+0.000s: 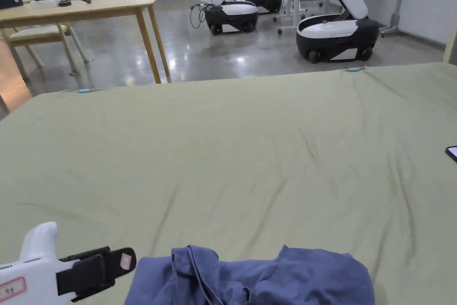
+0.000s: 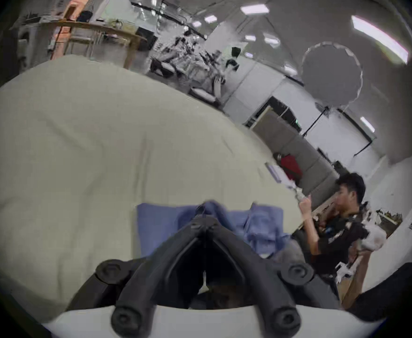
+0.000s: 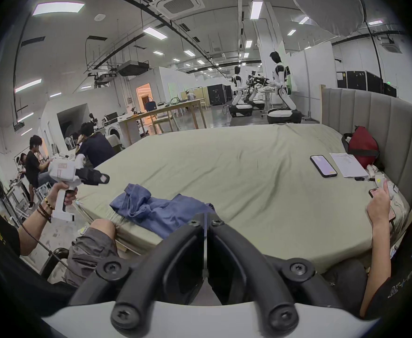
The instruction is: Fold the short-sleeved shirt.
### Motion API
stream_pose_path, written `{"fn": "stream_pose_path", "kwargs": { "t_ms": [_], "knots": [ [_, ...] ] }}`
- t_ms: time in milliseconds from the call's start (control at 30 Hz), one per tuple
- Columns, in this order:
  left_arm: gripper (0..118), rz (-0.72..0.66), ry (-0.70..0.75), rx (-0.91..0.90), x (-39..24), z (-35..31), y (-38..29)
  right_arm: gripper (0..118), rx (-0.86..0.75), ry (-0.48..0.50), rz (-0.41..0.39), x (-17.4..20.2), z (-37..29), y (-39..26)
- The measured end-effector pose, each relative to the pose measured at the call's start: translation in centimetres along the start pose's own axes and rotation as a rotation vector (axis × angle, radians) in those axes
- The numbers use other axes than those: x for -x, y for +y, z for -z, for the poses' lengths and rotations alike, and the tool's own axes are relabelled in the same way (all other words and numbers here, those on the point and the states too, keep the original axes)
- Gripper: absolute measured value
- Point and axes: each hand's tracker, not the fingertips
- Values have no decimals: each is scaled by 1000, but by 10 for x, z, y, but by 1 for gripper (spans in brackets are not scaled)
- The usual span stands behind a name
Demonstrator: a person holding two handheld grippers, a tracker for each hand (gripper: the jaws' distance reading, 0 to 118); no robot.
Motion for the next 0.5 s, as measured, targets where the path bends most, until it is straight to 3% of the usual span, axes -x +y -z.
{"fn": "stream_pose_path", "kwargs": {
  "t_ms": [167,267,300,500],
  "knots": [
    [0,47,77,176,3,52,-24,3,2,23,-11,8,-1,-1],
    [0,87,11,197,11,86,-25,3,3,20,-14,10,-4,-2],
    [0,102,6,280,6,94,-21,3,3,18,-10,10,-4,-2],
    [0,303,20,379,-48,120,-21,3,14,9,5,1,-1,-10]
  ]
}}
